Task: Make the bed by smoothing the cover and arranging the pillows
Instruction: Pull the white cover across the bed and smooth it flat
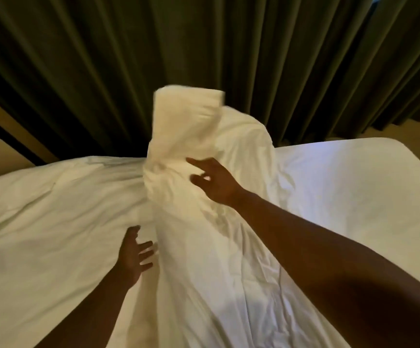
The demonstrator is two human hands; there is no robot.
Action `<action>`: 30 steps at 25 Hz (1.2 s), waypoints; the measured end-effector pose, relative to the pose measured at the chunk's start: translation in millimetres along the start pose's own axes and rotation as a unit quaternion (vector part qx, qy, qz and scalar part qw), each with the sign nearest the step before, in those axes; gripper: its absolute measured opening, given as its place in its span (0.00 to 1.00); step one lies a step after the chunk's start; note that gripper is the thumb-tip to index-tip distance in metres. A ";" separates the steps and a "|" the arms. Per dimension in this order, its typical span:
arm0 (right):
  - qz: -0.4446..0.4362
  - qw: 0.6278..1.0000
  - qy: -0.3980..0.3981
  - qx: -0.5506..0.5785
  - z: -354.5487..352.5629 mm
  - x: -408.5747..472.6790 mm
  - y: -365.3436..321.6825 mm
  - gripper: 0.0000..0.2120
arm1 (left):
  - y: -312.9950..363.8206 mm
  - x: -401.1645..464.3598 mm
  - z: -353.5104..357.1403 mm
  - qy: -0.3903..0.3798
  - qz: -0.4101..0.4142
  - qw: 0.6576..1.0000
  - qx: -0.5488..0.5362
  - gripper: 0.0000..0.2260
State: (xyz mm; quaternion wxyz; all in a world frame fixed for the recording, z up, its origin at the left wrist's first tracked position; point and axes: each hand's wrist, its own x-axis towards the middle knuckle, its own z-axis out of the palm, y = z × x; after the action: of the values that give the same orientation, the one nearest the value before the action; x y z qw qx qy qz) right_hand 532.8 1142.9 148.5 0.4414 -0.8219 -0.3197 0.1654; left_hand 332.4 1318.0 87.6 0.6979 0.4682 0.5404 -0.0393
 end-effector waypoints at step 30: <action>-0.054 0.933 0.046 -0.352 137.3 -130.4 260.6 0.29 | -63.9 193.7 70.6 0.193 0.040 0.845 0.496 0.28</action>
State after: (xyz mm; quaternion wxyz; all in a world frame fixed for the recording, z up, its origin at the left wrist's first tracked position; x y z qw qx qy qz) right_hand 459.0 1034.7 -145.8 0.1466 -0.9130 -0.3803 -0.0196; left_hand 427.2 1320.5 -106.3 0.2549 0.7716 0.5534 -0.1828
